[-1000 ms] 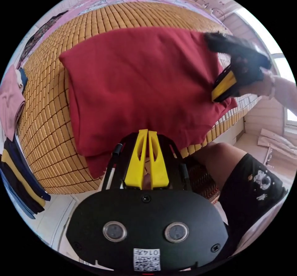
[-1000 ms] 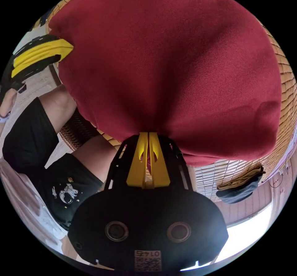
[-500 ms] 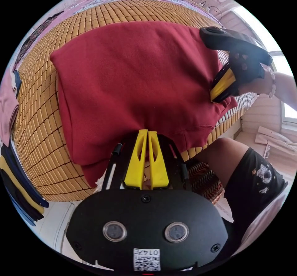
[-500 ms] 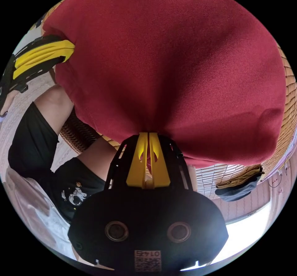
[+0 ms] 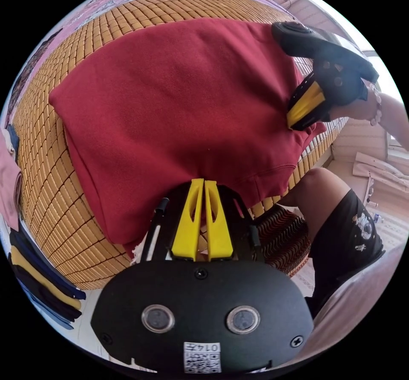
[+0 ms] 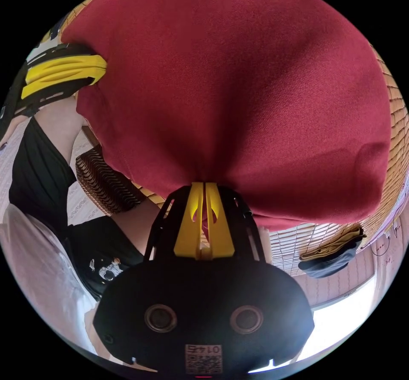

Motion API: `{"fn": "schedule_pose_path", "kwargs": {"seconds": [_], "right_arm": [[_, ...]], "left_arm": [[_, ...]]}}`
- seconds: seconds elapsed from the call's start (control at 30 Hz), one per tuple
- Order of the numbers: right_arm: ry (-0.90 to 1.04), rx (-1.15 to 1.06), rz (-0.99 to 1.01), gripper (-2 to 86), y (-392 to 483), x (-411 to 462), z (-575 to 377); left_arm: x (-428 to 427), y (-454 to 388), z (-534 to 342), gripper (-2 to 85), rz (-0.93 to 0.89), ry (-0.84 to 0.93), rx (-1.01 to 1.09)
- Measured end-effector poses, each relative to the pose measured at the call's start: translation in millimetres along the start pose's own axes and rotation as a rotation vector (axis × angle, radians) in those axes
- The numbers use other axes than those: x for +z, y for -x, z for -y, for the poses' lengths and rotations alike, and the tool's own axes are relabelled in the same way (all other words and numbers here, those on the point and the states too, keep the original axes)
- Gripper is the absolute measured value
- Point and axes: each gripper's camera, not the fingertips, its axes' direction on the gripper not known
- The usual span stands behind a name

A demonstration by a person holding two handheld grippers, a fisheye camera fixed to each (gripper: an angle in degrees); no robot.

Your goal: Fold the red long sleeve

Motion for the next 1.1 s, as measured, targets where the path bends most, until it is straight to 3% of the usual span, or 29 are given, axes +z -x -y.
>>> {"fn": "schedule_pose_path", "kwargs": {"seconds": [0.47,0.7,0.83,0.9,1.1], "right_arm": [[0.035,-0.039,-0.004,-0.9,8,2,-30],[0.009,-0.027,-0.275,-0.4,62,18,-67],[-0.138,0.157,-0.374,0.6,80,25,-120],[-0.230,0.243,-0.320,2.8,85,29,-161],[-0.367,0.352,-0.088,8.2,80,96,-296]], "left_arm": [[-19,2,-87,-1.0,0.018,-0.207,-0.063],[-29,-14,-138,-1.0,0.141,-0.300,-0.053],[-39,-19,-160,-1.0,0.200,-0.283,-0.066],[-45,-20,-177,-1.0,0.220,-0.296,-0.073],[-88,19,-277,-0.8,0.011,-0.493,-0.247]]}}
